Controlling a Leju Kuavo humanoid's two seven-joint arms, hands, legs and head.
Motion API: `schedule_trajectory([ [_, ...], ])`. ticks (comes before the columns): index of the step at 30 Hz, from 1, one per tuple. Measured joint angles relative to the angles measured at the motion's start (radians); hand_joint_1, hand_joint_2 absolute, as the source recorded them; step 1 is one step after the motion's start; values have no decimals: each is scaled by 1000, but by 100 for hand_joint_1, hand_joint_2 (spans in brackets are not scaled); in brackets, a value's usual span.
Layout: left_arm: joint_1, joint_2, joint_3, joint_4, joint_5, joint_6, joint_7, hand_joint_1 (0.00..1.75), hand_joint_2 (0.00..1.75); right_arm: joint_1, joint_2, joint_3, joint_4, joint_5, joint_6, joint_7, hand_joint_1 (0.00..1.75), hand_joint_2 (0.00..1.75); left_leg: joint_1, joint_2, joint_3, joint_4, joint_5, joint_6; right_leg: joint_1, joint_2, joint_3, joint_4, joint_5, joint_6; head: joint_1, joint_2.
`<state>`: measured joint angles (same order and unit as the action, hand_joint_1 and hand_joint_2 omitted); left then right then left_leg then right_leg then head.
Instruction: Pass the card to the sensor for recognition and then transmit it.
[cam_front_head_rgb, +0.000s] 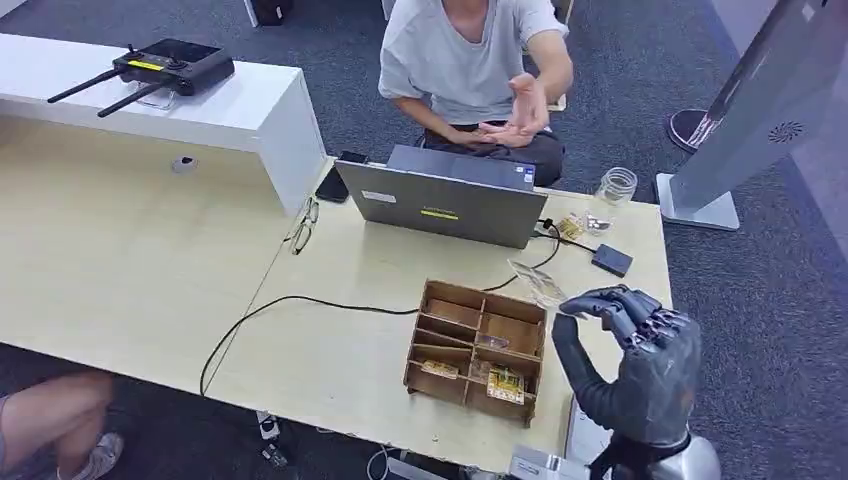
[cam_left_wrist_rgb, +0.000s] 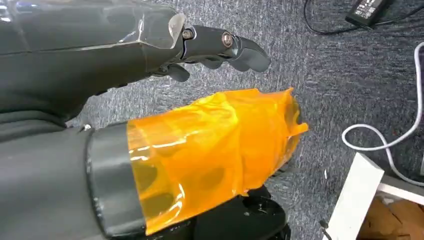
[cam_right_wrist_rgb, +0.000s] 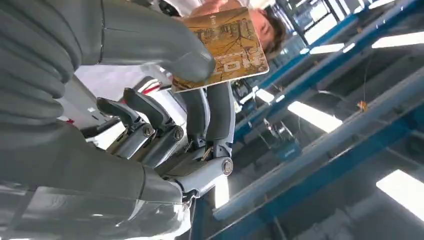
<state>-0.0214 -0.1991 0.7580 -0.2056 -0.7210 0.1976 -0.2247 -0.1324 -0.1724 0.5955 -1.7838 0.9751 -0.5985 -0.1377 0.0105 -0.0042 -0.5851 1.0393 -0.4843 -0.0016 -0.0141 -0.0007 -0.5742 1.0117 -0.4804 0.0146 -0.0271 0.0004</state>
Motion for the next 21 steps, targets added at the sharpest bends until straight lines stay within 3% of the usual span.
schedule_trajectory([
  [9, -3, 0, 0, 0, -29, -7, 0, 0, 0, -35, 40, -24, 40, 93, -32, 29, 175, 175, 0, 0, 0, 0, 0, 0, 0, 0, 0, 0, 0, 0, 0, 0],
  [21, -11, 1, -4, 0, -58, -12, 4, 0, 0, -135, 106, -24, 195, 134, 21, 80, 175, 175, 0, 0, 0, 0, 0, 0, 0, 0, 0, 0, 0, 0, 0, 0],
])
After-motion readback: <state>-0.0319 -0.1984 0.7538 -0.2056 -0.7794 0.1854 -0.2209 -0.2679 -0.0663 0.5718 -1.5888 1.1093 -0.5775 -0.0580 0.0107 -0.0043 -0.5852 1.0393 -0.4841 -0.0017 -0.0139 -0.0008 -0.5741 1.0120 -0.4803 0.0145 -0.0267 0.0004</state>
